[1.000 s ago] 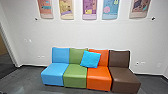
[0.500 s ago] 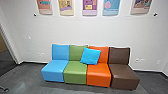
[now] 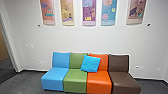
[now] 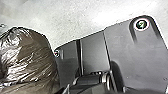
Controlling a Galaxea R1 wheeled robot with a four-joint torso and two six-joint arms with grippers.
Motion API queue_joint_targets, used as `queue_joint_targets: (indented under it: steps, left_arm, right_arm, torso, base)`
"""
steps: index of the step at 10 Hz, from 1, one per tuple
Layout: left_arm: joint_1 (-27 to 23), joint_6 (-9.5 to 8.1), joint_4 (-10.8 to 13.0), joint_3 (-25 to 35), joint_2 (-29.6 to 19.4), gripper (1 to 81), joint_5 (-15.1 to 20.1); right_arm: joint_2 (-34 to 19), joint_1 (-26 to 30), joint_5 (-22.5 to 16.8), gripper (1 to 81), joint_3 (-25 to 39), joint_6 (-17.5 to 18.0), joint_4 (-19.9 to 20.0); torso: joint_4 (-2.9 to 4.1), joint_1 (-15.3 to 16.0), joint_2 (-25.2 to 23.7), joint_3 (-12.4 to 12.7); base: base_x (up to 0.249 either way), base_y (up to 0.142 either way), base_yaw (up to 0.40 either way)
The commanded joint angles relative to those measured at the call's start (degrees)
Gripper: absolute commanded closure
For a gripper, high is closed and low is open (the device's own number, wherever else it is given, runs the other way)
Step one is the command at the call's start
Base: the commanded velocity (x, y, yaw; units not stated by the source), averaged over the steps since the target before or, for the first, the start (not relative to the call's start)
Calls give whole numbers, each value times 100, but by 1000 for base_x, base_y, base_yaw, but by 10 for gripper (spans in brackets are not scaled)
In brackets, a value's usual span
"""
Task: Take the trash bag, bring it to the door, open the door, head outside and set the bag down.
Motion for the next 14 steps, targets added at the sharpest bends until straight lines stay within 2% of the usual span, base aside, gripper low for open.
queue_joint_targets:
  steps: [1,4,8,14]
  left_arm:
    - [-394,21,45,-430,191,811,388]
    - [-394,21,36,-519,244,811,352]
    - [-394,21,45,-807,402,811,370]
    - [-394,30,45,-1020,534,811,414]
  right_arm:
    - [-74,322,-328,10,57,0,-69]
    - [144,322,-345,10,-258,0,-96]
    - [813,296,-416,10,-1479,-9,-113]
    - [1087,287,-425,10,-1948,-17,-175]
  torso:
    - [0,0,0,-19]
    - [0,-6,-5,109]
    - [0,-11,-5,107]
    - [0,-11,-5,107]
  base:
    - [0,0,0]
    - [0,0,0]
    - [0,0,0]
    - [0,0,0]
